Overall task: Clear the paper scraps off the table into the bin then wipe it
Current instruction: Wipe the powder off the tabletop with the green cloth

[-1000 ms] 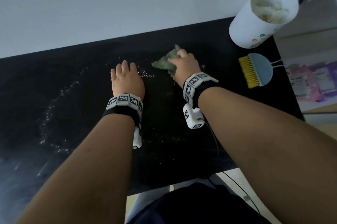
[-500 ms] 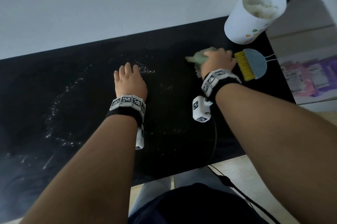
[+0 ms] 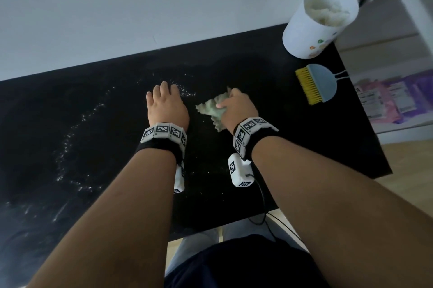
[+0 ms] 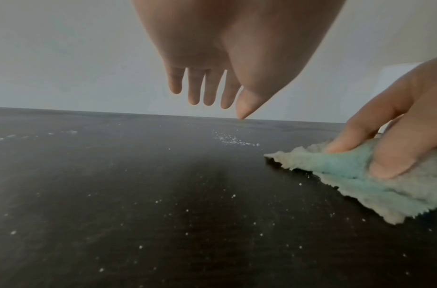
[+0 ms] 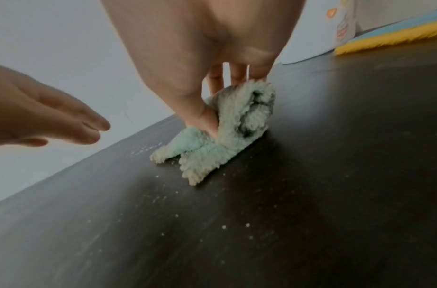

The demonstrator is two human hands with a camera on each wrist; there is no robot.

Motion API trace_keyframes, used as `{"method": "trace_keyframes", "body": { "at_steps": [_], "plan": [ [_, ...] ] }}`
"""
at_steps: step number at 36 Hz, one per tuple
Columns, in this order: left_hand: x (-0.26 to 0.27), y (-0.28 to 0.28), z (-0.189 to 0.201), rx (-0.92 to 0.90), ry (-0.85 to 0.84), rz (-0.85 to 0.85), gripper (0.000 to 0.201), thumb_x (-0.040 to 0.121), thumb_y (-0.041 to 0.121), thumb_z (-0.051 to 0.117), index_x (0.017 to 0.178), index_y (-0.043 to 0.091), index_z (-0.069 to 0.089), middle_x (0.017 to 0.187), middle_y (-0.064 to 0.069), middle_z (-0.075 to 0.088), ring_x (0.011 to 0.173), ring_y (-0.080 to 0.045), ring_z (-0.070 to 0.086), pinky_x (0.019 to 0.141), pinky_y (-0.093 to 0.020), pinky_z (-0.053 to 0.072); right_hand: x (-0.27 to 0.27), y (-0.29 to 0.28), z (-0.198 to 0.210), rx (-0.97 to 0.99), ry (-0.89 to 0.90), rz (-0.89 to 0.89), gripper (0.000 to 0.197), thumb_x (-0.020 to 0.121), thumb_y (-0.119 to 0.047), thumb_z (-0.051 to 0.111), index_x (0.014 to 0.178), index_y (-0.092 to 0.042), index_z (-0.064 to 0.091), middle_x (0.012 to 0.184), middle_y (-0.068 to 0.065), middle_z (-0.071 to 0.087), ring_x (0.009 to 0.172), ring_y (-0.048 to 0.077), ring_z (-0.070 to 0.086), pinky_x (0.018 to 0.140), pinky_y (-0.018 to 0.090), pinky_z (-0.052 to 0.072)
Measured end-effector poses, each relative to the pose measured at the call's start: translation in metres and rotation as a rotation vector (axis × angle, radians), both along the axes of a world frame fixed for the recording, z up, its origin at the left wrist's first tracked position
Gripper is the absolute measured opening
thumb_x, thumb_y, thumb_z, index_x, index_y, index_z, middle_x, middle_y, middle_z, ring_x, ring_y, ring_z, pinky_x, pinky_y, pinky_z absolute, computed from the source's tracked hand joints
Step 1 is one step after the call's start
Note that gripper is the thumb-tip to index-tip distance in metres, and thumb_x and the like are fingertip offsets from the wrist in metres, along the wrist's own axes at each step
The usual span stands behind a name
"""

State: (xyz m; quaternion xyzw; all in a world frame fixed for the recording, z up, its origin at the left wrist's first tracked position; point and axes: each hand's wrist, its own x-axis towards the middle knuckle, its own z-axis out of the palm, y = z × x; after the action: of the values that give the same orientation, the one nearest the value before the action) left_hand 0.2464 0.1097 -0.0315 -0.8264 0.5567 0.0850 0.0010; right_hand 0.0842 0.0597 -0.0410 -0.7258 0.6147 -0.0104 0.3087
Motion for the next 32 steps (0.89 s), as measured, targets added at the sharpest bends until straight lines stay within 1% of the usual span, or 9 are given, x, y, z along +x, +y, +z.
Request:
{"method": "trace_keyframes", "body": {
  "at_steps": [3,7,10,14,19,21,24,28,32],
  "plan": [
    [-0.003,-0.002,0.0,-0.009,0.012,-0.001,0.046,0.096,0.015,0.043,0.142,0.009,0.038,0.152,-0.013,0.031,0.142,-0.03,0.025,0.119,-0.045,0.014,-0.006,-0.005,0.001,-0.056,-0.012,0.004,0.026,0.087,-0.019,0.059,0.109,-0.029,0.07,0.12,0.002,0.049,0.109,0.022,0.053,0.088,0.039,0.051],
    [-0.005,-0.002,-0.001,0.008,0.013,-0.001,0.046,0.098,0.016,0.043,0.143,0.009,0.036,0.153,-0.012,0.029,0.142,-0.03,0.024,0.119,-0.045,0.014,-0.029,-0.028,0.003,-0.182,0.126,-0.169,0.036,0.09,-0.017,0.052,0.123,-0.023,0.063,0.133,0.011,0.041,0.121,0.031,0.041,0.095,0.04,0.045],
    [-0.003,0.0,-0.001,0.018,0.011,0.003,0.045,0.097,0.017,0.044,0.142,0.01,0.038,0.152,-0.012,0.03,0.142,-0.03,0.025,0.12,-0.045,0.014,-0.039,-0.046,-0.003,-0.1,0.223,-0.309,0.036,0.093,-0.014,0.048,0.128,-0.014,0.056,0.136,0.015,0.036,0.124,0.032,0.04,0.1,0.038,0.041],
    [0.004,0.0,-0.001,0.038,-0.001,0.03,0.047,0.097,0.018,0.044,0.143,0.01,0.036,0.153,-0.013,0.028,0.143,-0.03,0.023,0.12,-0.045,0.014,-0.016,-0.056,-0.009,-0.086,0.292,-0.239,0.034,0.095,-0.013,0.048,0.128,-0.01,0.055,0.136,0.015,0.036,0.123,0.03,0.04,0.094,0.034,0.043],
    [0.017,-0.003,0.001,0.054,-0.022,0.079,0.047,0.098,0.018,0.042,0.144,0.009,0.035,0.154,-0.013,0.027,0.143,-0.03,0.023,0.12,-0.045,0.013,0.032,-0.057,-0.009,-0.068,0.092,0.014,0.036,0.092,-0.015,0.051,0.127,-0.014,0.059,0.135,0.016,0.043,0.12,0.032,0.046,0.095,0.038,0.046],
    [0.02,-0.006,0.0,0.062,-0.02,0.099,0.048,0.098,0.018,0.042,0.144,0.009,0.034,0.154,-0.013,0.027,0.143,-0.03,0.022,0.12,-0.045,0.013,0.047,-0.065,-0.007,0.004,-0.065,0.017,0.037,0.091,-0.023,0.056,0.125,-0.011,0.058,0.131,0.015,0.048,0.115,0.03,0.052,0.093,0.039,0.048],
    [0.025,-0.012,0.0,0.055,-0.009,0.132,0.049,0.098,0.018,0.042,0.145,0.009,0.033,0.154,-0.013,0.027,0.143,-0.03,0.022,0.12,-0.045,0.012,0.057,-0.086,-0.004,-0.001,-0.106,-0.049,0.036,0.091,-0.025,0.058,0.124,-0.011,0.057,0.127,0.012,0.05,0.11,0.027,0.056,0.081,0.034,0.048],
    [0.032,-0.019,-0.001,0.055,0.0,0.159,0.049,0.098,0.018,0.042,0.145,0.009,0.033,0.154,-0.013,0.027,0.144,-0.03,0.022,0.12,-0.045,0.012,0.056,-0.118,-0.007,-0.223,0.078,-0.079,0.043,0.092,-0.008,0.049,0.133,-0.019,0.053,0.134,0.012,0.041,0.122,0.027,0.043,0.092,0.034,0.045],
    [0.043,-0.02,-0.005,0.052,-0.014,0.191,0.048,0.098,0.018,0.042,0.144,0.009,0.034,0.154,-0.014,0.028,0.143,-0.03,0.023,0.12,-0.046,0.013,0.062,-0.143,-0.011,-0.172,0.251,-0.175,0.043,0.097,-0.014,0.045,0.139,-0.009,0.043,0.141,0.014,0.034,0.128,0.028,0.037,0.099,0.035,0.04]
  ]
}}
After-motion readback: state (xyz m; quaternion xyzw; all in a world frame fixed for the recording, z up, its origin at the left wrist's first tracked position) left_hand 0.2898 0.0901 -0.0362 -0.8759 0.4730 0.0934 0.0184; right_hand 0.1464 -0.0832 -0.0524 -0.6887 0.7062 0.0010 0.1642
